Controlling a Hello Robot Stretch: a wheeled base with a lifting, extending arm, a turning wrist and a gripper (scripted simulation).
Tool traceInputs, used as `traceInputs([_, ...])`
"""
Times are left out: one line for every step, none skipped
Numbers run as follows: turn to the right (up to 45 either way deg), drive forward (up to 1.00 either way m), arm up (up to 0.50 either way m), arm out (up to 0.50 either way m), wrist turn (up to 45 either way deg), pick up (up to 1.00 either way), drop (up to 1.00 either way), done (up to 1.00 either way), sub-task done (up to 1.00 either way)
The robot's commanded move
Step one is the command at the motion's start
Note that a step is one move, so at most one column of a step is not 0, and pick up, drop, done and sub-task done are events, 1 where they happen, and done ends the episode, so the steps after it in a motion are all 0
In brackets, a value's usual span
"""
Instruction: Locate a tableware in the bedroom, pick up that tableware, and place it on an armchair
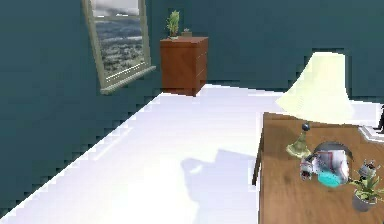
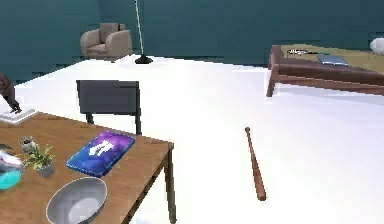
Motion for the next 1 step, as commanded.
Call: traceInputs([-30.0,0.0,0.0,0.0,0.0,0.0,0.0,0.0,0.0])
